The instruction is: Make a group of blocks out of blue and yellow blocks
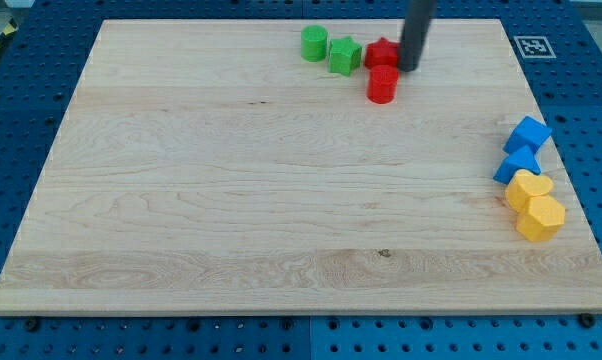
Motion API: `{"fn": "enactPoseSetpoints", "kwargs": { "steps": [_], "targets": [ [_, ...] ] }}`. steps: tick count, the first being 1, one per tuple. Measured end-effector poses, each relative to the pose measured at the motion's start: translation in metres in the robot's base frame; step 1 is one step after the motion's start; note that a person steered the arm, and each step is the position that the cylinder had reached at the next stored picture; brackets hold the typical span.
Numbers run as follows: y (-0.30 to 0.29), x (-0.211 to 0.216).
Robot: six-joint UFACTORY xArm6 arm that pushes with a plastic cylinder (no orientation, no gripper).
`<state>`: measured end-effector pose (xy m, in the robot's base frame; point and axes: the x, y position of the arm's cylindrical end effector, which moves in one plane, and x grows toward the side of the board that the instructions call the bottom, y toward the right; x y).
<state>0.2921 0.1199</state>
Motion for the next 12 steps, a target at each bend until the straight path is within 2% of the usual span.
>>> {"fn": "enactPoseSetpoints", "kwargs": {
  "steps": [1, 2, 3, 4, 6, 7, 8, 10, 12],
  "targets": [
    [-0.031, 0.001],
    [-0.005, 0.034],
    [0.050, 0.052],
    [0.079, 0.052],
    [0.168, 0.090],
    [0.183, 0.111],
    [0.171, 0.136],
    [0.126, 0.147],
    [0.121, 0.170]
  ]
}}
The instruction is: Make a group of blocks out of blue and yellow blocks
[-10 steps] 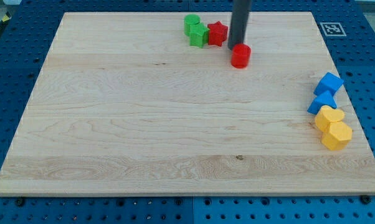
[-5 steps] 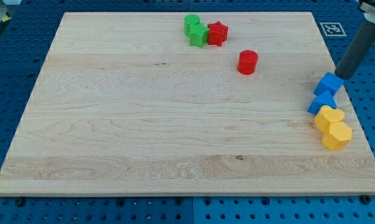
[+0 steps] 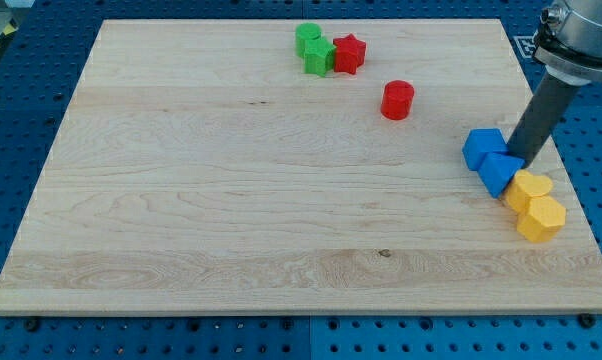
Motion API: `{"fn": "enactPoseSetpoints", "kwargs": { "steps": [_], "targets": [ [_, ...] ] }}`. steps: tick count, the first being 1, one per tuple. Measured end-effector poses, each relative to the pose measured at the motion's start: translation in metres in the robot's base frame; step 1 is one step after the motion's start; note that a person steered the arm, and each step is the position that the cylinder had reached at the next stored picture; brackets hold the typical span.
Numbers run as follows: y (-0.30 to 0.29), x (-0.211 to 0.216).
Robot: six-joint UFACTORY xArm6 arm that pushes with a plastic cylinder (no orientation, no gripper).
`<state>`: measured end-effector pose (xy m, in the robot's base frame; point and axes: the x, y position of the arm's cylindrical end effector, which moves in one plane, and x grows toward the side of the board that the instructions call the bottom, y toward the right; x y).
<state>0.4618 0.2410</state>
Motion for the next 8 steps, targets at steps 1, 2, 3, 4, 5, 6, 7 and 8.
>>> {"fn": "enactPoseSetpoints", "kwargs": {
  "steps": [1, 2, 3, 4, 5, 6, 7, 8],
  "targets": [
    [0.000, 0.002],
    [0.023, 0.003],
    [0.058, 0.022],
    [0.068, 0.057],
    [0.059, 0.096],
    [0.034, 0.108],
    [0.034, 0.108],
    [0.030, 0.108]
  ]
}}
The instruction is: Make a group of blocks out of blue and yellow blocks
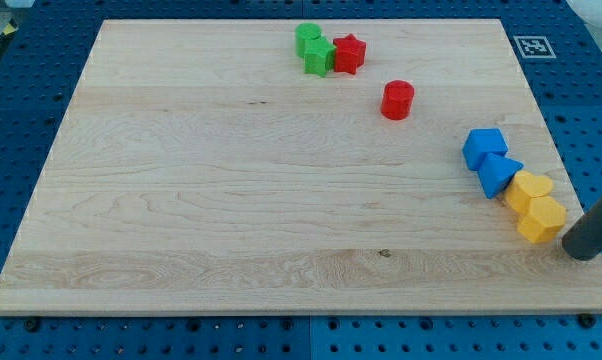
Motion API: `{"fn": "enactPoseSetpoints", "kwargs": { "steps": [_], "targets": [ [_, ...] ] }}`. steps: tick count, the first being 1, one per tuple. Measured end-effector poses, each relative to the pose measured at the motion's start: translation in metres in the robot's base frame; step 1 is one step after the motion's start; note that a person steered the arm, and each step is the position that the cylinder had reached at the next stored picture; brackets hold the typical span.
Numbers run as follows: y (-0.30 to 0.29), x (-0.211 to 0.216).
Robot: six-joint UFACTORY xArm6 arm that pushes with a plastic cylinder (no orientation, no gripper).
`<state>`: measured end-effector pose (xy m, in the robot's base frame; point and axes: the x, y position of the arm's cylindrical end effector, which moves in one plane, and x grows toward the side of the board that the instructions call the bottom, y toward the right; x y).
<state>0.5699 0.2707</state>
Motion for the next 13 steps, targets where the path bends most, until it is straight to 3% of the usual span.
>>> {"fn": "enactPoseSetpoints", "kwargs": {
  "steps": [8, 9, 11, 13],
  "targets": [
    [-0.060, -0.044],
    [-0.079, -0.016],
    [-0.207, 0.006],
    [-0.222, 0.006]
  ]
}}
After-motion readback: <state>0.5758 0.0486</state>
